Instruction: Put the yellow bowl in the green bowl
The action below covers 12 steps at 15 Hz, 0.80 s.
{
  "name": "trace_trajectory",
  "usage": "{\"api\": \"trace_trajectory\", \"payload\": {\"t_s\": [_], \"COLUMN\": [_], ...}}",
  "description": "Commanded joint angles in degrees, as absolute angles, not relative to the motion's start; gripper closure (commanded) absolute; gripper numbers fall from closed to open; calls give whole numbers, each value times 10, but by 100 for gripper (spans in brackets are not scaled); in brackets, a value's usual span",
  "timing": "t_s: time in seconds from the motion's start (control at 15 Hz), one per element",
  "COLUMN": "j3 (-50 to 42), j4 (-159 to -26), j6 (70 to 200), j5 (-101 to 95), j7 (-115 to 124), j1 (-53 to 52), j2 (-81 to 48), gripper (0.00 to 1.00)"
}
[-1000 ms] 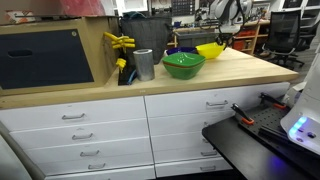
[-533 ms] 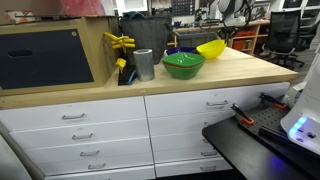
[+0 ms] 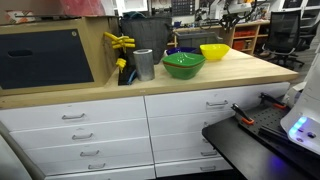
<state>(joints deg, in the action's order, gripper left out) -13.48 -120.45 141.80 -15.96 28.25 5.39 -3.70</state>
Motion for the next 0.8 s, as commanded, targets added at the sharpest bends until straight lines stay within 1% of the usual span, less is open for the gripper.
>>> {"api": "trace_trajectory", "payload": {"t_s": [0.0,0.33,0.4,0.53,0.6,0.73], "j3": [-123,-127,-128,-128,-128,-128], "j4": [-1222,-1230,-1230,-1227,-1226,-1224], "j6": [1388,1373,1376,1392,1397,1410], "j5": [-144,-133,-134,-134,-134,-131], "j7": [270,282,285,297,302,325], "j1": [67,78,80,83,83,80], "j2": [-20,-35,-39,-51,-56,-67], "gripper": [62,27,18,5,0,0]}}
